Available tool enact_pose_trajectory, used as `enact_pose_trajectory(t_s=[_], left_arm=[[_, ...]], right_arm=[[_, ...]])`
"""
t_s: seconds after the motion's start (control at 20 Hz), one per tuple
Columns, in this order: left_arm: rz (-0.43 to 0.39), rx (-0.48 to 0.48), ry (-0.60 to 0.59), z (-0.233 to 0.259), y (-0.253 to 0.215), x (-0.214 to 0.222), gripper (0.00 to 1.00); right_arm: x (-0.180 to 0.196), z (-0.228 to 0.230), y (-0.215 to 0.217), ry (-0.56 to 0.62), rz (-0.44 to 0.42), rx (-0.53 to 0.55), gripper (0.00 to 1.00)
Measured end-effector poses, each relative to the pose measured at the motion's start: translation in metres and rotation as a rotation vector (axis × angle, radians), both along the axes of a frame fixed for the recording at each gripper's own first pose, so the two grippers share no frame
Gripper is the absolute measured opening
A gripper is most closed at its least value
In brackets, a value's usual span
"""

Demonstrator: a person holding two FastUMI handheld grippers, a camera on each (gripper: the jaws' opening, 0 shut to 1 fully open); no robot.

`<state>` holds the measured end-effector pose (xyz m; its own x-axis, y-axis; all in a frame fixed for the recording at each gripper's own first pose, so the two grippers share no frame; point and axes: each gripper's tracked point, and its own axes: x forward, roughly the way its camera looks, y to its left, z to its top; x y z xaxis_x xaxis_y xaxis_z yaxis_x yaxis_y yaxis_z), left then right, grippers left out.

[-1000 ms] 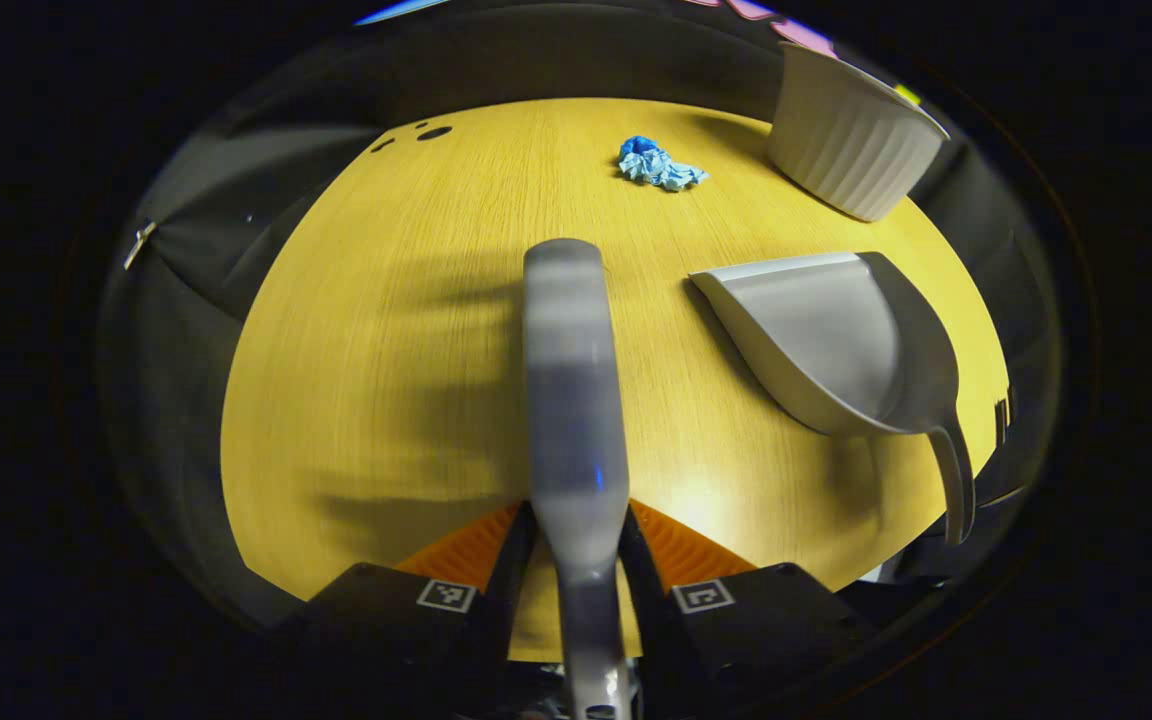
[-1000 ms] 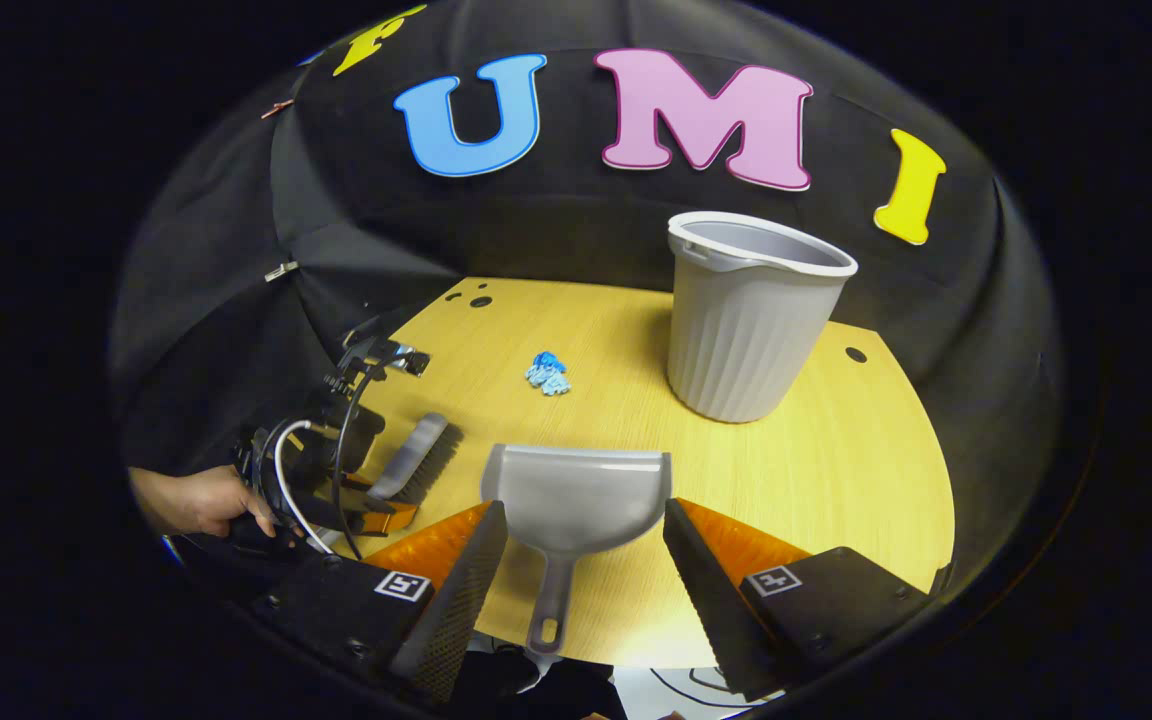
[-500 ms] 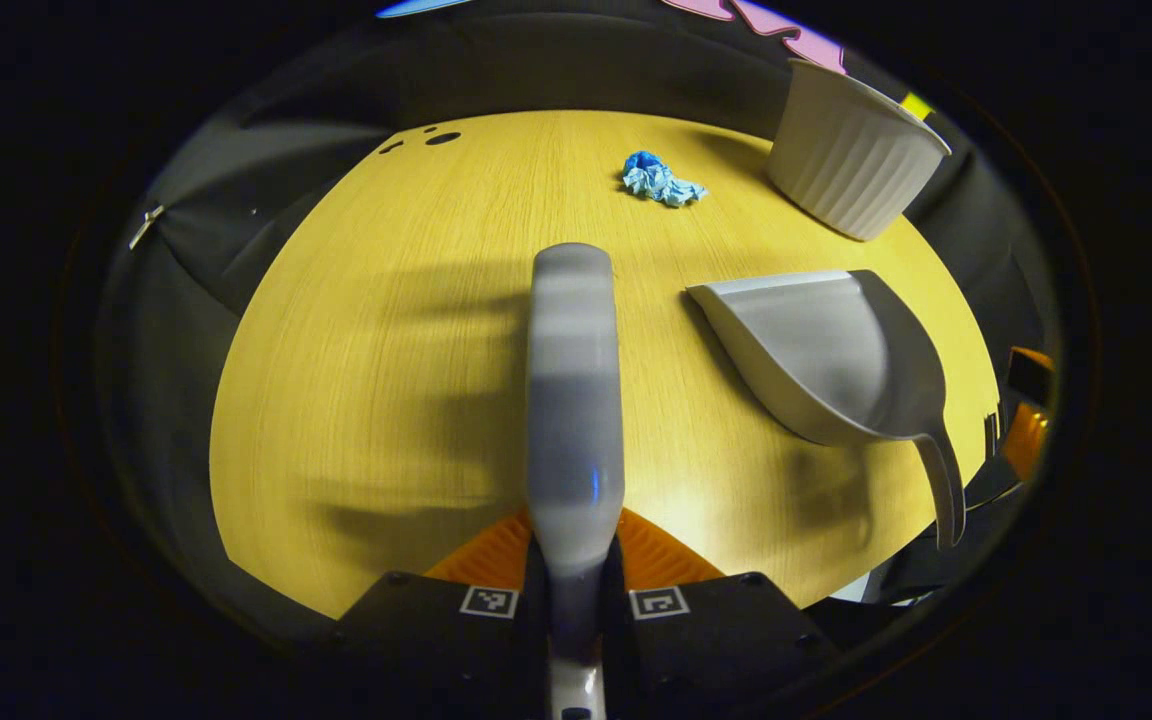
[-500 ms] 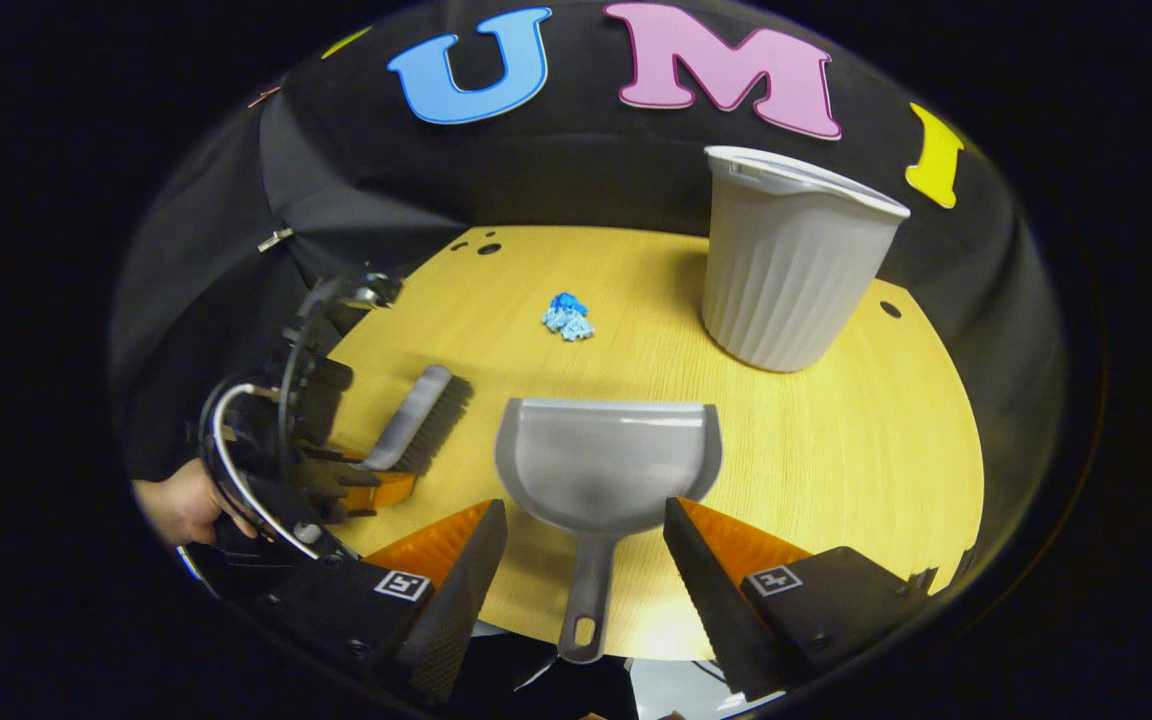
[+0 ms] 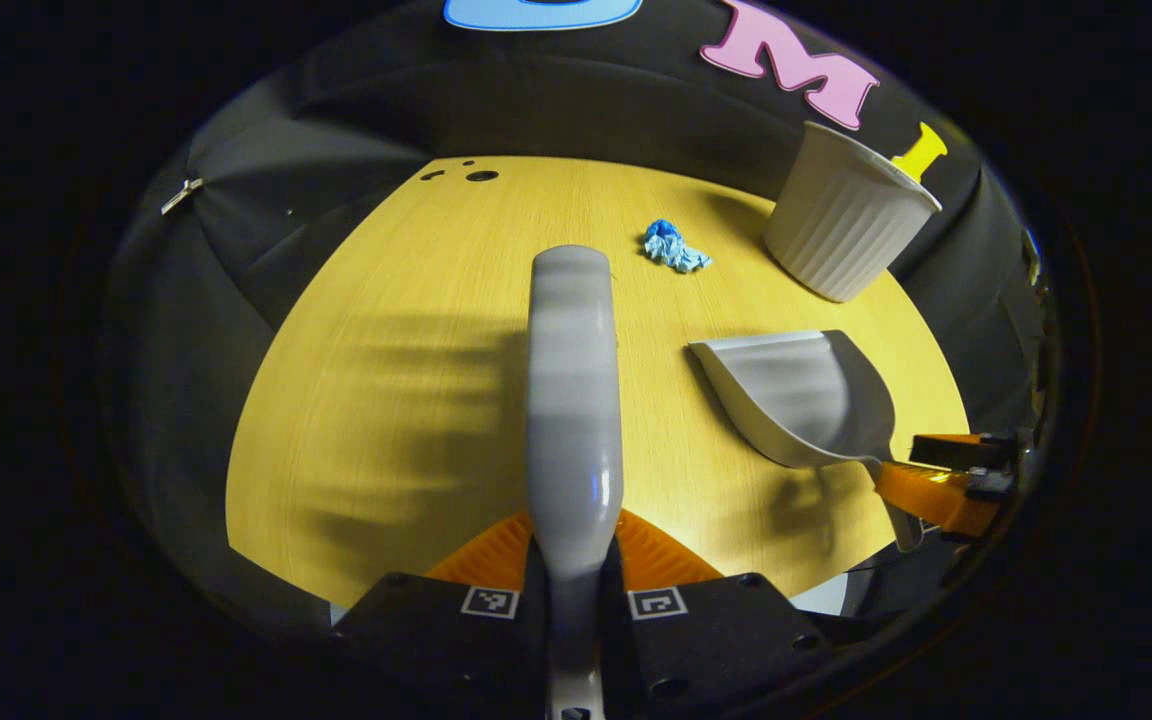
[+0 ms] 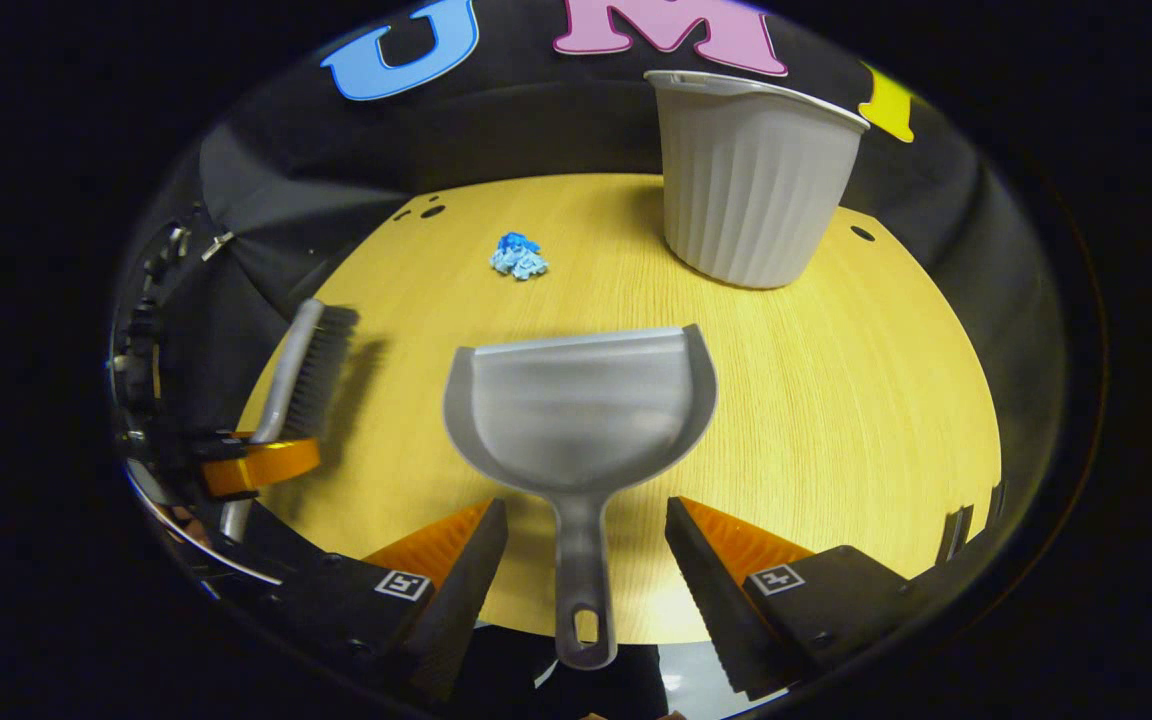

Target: Pick up the small broom and dustpan from the desktop, sweep the trash into the dustpan with the broom, and then empty the trash into the garbage bin.

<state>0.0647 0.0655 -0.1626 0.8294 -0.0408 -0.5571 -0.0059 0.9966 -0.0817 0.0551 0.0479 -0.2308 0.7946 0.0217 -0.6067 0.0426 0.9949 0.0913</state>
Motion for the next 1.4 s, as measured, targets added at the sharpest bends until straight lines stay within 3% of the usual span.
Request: enact_pose_trajectory(t_s=[0.2, 0.45, 0.7, 0.8, 0.85, 0.9, 0.95, 1.05, 1.25, 1.4], left_arm=[[0.024, 0.017, -0.004, 0.006, 0.014, -0.016, 0.25], [0.063, 0.004, 0.022, 0.005, 0.019, -0.016, 0.23], [0.100, 0.008, 0.035, 0.017, 0.016, -0.004, 0.25], [0.106, 0.036, 0.044, 0.019, 0.017, 0.003, 0.25], [0.106, 0.034, 0.045, 0.021, 0.013, 0.007, 0.23], [0.105, 0.034, 0.046, 0.022, 0.009, 0.012, 0.25], [0.112, 0.047, 0.043, 0.023, 0.009, 0.019, 0.25], [0.109, 0.083, 0.051, 0.022, 0.008, 0.033, 0.26], [0.093, 0.163, 0.027, 0.037, 0.016, 0.075, 0.25], [0.025, 0.254, 0.030, 0.054, 0.023, 0.119, 0.25]], right_arm=[[0.016, -0.019, 0.000, 0.057, 0.000, -0.016, 0.99], [0.028, -0.043, 0.004, 0.132, 0.066, -0.085, 0.99], [0.033, -0.056, 0.010, 0.191, 0.118, -0.069, 0.99], [0.035, -0.057, 0.004, 0.191, 0.122, -0.082, 0.82], [0.035, -0.055, 0.001, 0.189, 0.124, -0.078, 0.60], [0.035, -0.057, -0.001, 0.200, 0.126, -0.075, 0.66], [0.036, -0.056, -0.005, 0.204, 0.121, -0.083, 0.61], [0.037, -0.058, -0.004, 0.211, 0.144, -0.056, 0.38], [0.029, -0.057, -0.011, 0.220, 0.181, -0.016, 0.35], [0.027, -0.057, -0.028, 0.216, 0.227, -0.079, 0.33]])
